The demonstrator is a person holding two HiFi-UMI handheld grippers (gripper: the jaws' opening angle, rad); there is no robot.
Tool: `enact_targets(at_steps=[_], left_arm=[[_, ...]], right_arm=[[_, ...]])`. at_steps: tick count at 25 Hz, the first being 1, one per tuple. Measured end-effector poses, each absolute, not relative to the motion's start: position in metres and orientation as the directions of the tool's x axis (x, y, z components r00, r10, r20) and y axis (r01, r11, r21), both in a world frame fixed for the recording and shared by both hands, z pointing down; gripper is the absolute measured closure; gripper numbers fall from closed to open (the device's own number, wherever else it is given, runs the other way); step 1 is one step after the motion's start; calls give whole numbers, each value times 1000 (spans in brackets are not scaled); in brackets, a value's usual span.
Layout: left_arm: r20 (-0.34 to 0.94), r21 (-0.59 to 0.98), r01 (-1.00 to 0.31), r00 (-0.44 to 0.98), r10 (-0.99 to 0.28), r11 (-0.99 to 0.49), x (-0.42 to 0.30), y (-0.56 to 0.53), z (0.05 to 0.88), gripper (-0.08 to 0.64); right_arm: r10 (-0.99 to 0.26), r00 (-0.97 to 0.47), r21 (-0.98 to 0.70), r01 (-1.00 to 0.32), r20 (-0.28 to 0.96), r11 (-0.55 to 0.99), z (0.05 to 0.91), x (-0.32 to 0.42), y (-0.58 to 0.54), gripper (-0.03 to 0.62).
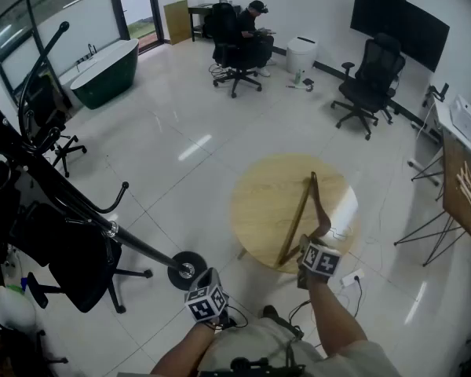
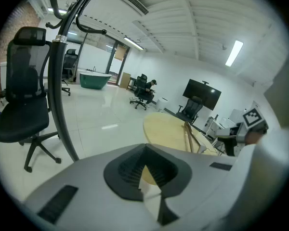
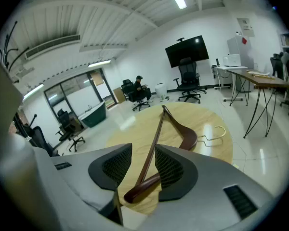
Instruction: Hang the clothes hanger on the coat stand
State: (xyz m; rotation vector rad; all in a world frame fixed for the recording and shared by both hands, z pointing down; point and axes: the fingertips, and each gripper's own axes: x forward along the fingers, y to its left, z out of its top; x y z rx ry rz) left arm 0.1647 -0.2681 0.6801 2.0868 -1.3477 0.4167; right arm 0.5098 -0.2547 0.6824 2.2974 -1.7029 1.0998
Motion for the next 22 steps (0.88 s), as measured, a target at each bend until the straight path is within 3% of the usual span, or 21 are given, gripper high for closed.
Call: enact_targets(at_steps=[5,8,11,16,19,22], left_arm=[[584,263,-941,330,-741,-212,151,-274,688,543],[620,241,-966,224,-752,-89,144,-270,695,543],[648,217,-976,137,-749,9,142,-264,703,543],[671,187,-976,44,-740,112,142,-258,707,543],[664,179,-974,14,-748,141,141,-260,702,543],[660,176,-975,13,-751,138,136,-258,699,543]], right_arm=[[-707,119,-226,-900,697,-374,730,550,-331,423],[-598,218,-65,-908,771,-414,750,597,-364,422],[-562,200,-64,-908,802,-414,783,618,-405,379],[-484,163,-77,-895,860,-439,815,633,-431,376],[-438,129,-94,-888,890,-451,822,624,-427,477],[-460,130,-122,-869,878,-479,821,622,-428,512]])
